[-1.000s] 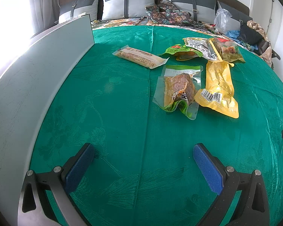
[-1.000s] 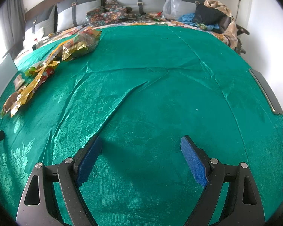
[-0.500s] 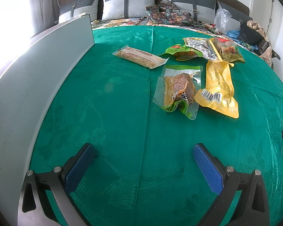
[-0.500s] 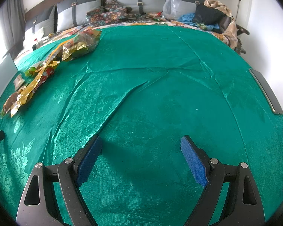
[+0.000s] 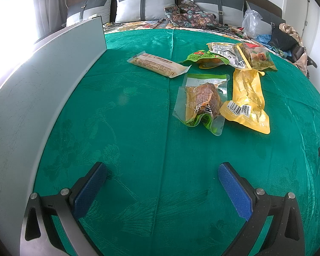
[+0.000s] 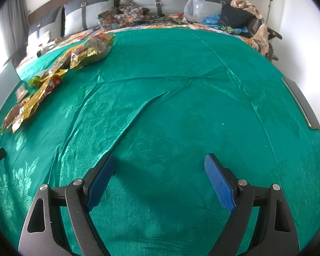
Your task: Organize snacks
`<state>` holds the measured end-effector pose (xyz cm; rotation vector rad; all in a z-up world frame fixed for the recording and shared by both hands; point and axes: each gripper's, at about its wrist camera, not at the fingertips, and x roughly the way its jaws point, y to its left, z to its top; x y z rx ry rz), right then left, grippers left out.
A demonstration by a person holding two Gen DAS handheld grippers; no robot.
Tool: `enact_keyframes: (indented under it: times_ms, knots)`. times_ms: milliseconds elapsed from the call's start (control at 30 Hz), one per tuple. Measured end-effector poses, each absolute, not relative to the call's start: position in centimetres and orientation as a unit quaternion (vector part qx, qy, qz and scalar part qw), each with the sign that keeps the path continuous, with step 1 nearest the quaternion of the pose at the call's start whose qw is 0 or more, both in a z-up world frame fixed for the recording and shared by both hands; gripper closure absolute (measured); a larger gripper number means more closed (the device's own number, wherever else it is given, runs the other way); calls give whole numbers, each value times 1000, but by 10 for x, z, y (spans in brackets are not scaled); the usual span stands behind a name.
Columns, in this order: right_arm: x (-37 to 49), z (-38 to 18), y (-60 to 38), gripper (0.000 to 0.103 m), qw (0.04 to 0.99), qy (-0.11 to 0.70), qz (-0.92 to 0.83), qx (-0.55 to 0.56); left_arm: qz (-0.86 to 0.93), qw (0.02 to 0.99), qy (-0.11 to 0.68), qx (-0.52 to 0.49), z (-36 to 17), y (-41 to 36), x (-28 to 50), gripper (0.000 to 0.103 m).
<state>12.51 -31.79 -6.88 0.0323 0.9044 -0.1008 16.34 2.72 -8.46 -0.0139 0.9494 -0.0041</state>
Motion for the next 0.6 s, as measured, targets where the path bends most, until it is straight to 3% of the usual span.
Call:
enact_keyframes:
  times_ms: [600]
  knots:
    - [125,-69,-316,15,898,437,-49,16,-12,885,466,-2,-84,27,166,0]
